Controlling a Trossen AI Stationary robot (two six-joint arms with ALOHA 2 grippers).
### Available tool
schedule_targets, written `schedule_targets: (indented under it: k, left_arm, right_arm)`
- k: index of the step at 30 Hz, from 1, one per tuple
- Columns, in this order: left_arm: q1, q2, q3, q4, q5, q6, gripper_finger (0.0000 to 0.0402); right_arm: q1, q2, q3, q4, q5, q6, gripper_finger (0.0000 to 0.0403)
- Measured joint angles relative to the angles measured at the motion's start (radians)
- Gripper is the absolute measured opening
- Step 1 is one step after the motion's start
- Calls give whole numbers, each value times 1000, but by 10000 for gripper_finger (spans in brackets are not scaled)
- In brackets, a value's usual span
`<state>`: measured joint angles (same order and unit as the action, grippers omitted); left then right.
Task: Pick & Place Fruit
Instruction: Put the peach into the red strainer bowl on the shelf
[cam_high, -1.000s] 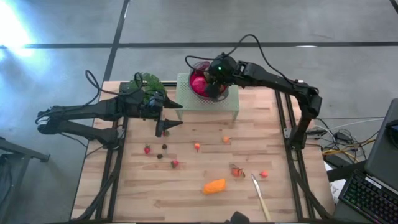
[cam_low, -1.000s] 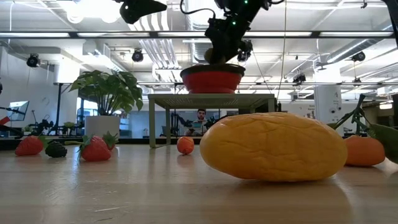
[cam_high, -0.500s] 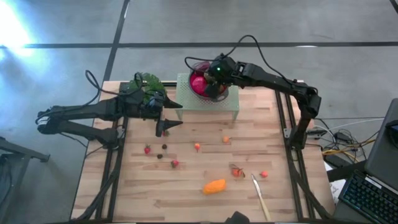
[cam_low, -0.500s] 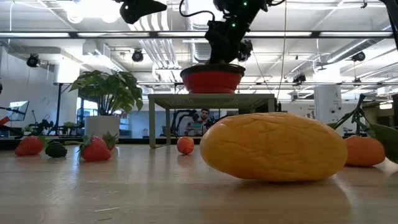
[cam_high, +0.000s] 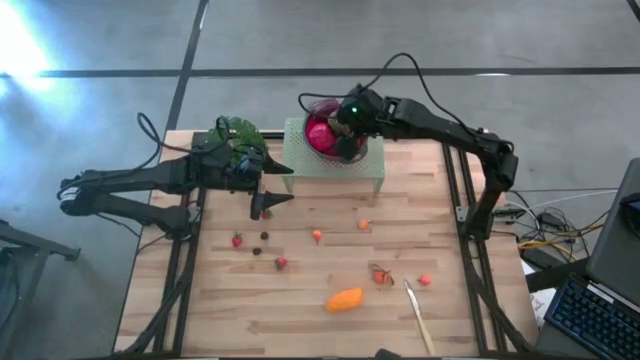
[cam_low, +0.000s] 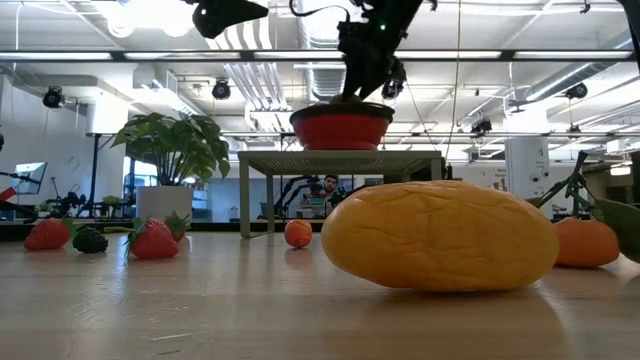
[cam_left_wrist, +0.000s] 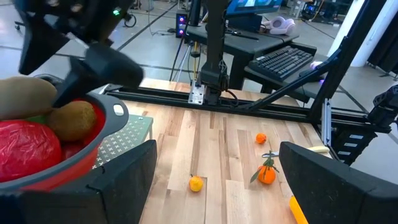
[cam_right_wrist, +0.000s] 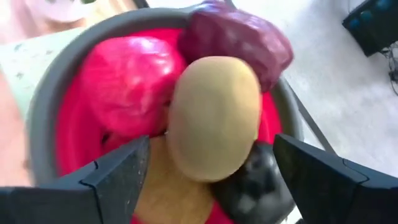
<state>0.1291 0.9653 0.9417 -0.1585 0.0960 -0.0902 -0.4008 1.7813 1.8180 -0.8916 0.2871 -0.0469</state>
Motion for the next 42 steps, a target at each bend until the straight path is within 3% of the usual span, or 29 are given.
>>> schedule_targets:
  k: [10,25,29,42]
  left_arm:
    - [0,0,0,0,0,0,344]
    - [0,0,0,0,0,0,344]
    - [0,0,0,0,0,0,344]
    - [0,0,0,0,0,0,344]
  right_arm:
    - [149,-29,48,-248,0,11,307]
    - [411,-79,-97,-275,0,149,232]
    - [461,-80,-182,-172,0,152,220]
    - [513,-80,-538,456,-58,69,199]
